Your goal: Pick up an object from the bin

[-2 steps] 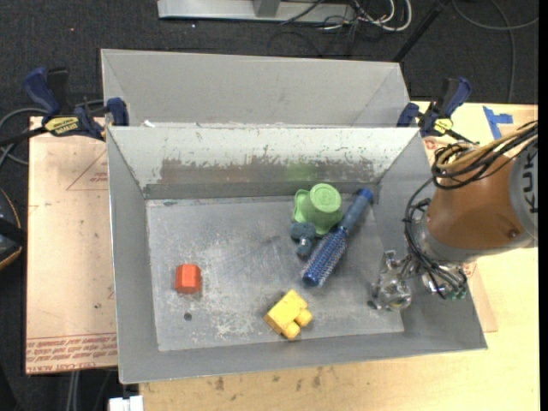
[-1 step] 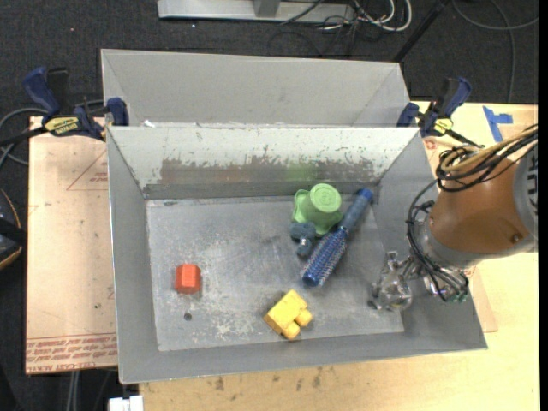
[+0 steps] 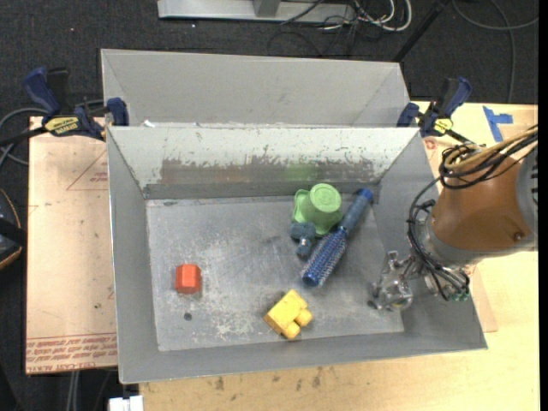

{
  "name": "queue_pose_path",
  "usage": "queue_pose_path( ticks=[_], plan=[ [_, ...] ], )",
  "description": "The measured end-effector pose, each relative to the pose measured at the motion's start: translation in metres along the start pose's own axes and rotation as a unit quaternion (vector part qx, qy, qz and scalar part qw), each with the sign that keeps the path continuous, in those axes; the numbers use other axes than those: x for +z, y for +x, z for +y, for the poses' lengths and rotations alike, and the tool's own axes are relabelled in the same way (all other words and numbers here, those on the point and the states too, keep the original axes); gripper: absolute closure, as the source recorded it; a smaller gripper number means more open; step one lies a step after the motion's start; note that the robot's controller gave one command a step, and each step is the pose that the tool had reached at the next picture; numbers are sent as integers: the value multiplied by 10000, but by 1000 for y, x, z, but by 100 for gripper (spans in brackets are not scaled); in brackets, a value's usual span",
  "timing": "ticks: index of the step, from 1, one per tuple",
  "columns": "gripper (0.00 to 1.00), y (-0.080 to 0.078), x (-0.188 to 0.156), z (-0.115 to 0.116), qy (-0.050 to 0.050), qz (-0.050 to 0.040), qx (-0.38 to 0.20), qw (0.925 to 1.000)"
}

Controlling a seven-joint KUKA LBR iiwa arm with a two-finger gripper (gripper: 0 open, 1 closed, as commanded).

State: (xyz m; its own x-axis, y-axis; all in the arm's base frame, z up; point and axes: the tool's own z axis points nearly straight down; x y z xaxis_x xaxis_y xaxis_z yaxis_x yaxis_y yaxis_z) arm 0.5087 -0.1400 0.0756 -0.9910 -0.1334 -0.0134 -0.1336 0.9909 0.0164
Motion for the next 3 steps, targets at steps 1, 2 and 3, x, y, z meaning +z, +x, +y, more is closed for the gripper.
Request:
queue_pose_path(
  ticks=[1, 2, 3],
  plan=[
    [100, -12, 1, 7, 77, 61, -11, 10000],
    [100, -21, 1, -4, 67, 47, 88, 9999],
    [100, -20, 1, -6, 45, 51, 462, 9989]
  ],
)
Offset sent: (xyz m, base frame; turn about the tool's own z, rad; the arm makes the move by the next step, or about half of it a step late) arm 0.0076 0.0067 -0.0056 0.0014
